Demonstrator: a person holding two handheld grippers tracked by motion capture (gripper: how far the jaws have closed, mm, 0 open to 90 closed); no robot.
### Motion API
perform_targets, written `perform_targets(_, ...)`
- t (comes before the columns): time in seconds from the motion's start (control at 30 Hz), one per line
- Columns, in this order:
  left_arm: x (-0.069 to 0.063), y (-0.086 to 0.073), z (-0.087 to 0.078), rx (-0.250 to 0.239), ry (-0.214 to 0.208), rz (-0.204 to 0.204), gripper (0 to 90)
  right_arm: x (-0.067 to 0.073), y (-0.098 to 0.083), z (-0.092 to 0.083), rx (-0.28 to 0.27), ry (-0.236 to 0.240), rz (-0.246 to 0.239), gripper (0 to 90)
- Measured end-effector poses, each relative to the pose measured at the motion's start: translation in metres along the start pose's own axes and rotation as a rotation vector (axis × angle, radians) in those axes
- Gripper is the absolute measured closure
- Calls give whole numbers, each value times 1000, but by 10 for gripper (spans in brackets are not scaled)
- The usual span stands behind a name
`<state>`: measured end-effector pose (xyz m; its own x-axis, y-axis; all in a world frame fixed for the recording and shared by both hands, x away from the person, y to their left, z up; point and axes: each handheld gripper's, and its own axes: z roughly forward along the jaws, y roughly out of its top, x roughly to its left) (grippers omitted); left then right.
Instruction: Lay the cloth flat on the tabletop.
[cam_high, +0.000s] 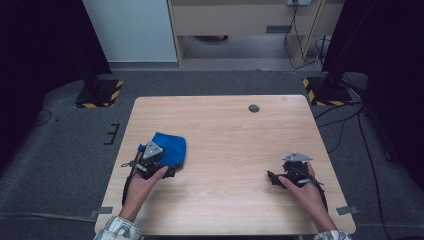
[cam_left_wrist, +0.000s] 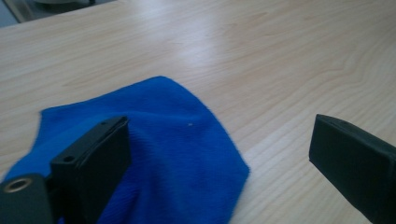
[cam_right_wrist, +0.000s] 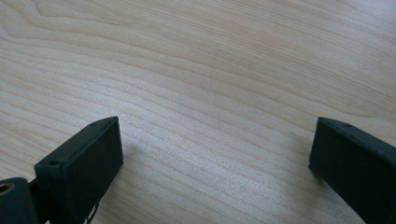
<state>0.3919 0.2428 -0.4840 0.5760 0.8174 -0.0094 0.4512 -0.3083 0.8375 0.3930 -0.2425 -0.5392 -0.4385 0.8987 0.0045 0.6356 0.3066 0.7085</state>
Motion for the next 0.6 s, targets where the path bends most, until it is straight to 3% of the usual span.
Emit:
perform_targets(0.1, 8, -1, -4, -11, 24, -14, 45, 0, 0, 0, 0, 0, 0, 28)
perform_targets(0.2, 25, -6, -12, -33, 63, -68, 45, 0, 0, 0, -1, -1, 0, 28)
perform_targets(0.3, 33, -9, -13, -27, 80, -86, 45, 0, 0, 0, -1, -1, 0, 28)
perform_targets(0.37, 41, -16, -13, -13, 101, -109, 45, 0, 0, 0, -1, -1, 0, 29)
perform_targets(0.5, 47, -23, -8, 11, 109, -125, 45, 0, 0, 0, -1, -1, 0, 28)
perform_targets(0.6, 50, -31, 3, 73, 108, -115, 30, 0, 0, 0, -2, -2, 0, 29)
